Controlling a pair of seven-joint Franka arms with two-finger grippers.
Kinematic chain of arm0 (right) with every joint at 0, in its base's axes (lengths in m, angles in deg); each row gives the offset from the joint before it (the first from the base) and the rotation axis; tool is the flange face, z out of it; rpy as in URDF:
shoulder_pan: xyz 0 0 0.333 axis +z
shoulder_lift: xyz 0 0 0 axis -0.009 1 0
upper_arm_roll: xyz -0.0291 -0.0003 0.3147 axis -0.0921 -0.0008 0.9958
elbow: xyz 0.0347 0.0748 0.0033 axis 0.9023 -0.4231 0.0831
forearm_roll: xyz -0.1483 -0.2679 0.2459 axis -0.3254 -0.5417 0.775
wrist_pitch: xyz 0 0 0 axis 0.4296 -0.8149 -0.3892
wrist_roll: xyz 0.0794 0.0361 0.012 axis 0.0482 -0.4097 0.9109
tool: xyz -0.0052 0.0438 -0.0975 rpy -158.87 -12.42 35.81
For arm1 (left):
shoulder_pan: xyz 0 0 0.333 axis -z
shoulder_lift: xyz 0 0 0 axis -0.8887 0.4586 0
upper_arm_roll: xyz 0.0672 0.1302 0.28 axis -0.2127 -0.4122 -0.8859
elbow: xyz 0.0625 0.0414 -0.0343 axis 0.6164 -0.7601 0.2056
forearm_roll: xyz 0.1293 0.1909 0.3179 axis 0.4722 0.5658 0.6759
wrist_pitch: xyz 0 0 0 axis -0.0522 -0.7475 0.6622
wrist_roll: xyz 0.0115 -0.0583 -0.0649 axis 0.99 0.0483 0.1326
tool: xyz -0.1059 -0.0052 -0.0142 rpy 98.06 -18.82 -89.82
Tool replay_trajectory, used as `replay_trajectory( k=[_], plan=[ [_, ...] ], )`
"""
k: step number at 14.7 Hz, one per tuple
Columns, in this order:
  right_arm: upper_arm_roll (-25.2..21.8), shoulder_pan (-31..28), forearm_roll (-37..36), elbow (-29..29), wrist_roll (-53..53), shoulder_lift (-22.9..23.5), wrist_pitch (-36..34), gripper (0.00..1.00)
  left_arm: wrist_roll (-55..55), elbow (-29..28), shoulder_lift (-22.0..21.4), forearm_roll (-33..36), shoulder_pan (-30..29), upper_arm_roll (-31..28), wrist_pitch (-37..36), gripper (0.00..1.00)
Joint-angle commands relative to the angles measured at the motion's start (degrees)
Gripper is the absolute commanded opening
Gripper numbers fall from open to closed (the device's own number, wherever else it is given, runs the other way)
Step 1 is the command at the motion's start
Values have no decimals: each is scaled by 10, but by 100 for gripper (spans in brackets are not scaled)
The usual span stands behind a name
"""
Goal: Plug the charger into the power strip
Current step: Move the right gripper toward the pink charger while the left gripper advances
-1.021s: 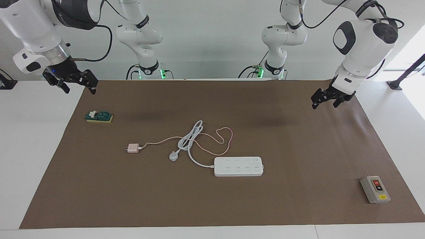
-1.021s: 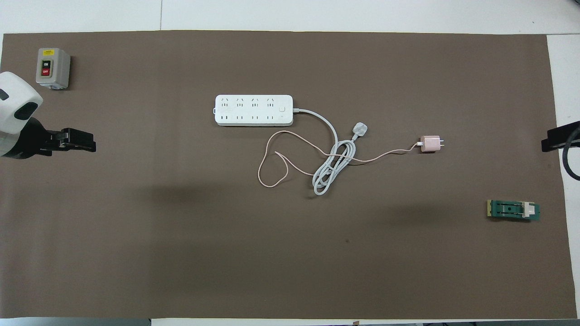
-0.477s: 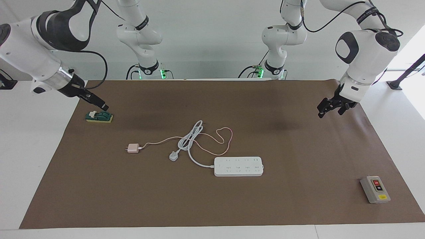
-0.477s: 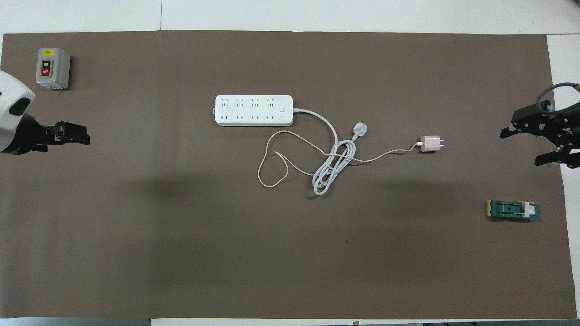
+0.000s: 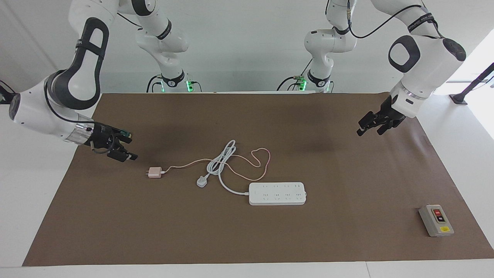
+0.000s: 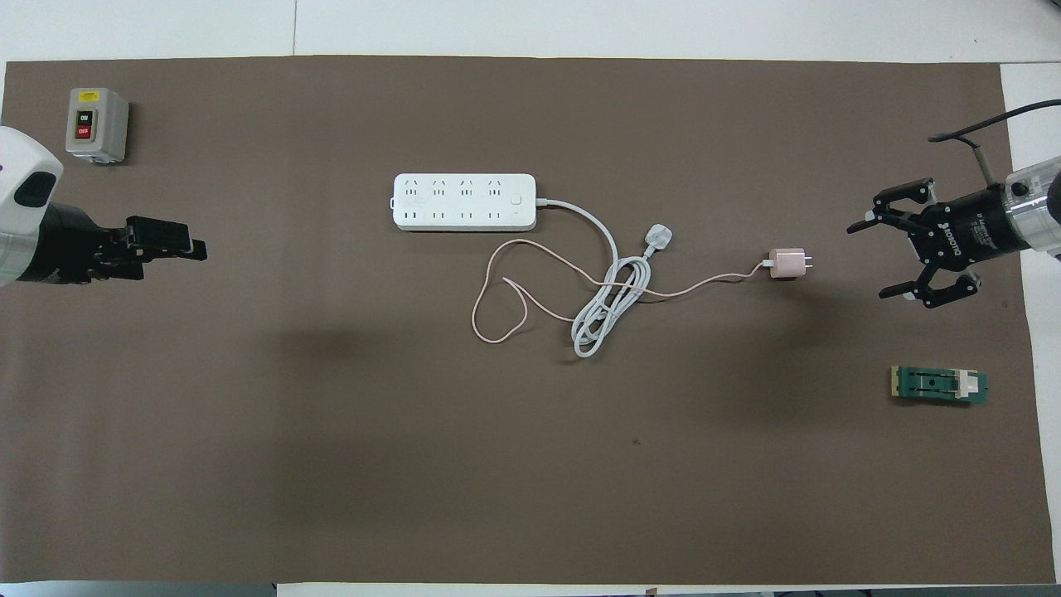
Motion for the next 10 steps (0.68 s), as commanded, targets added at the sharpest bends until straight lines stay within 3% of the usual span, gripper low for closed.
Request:
replay_trajectory(
  k=[1, 3, 5, 10],
  plan=[
    [3, -11, 50, -5, -28, 40, 28, 100, -64, -15, -22, -76, -30, -1, -35, 100],
    [3, -10, 65, -8, -33, 61, 33, 100, -145, -31, -27, -108, -48, -1, -60, 100],
    [3, -7, 93, -43, -44, 62, 64, 100, -216, -48, -14, -210, -75, -2, -114, 100],
    [3, -3, 158, -66, -51, 79, 94, 100, -310, -57, 57, -402, -87, -1, -252, 100]
  ],
)
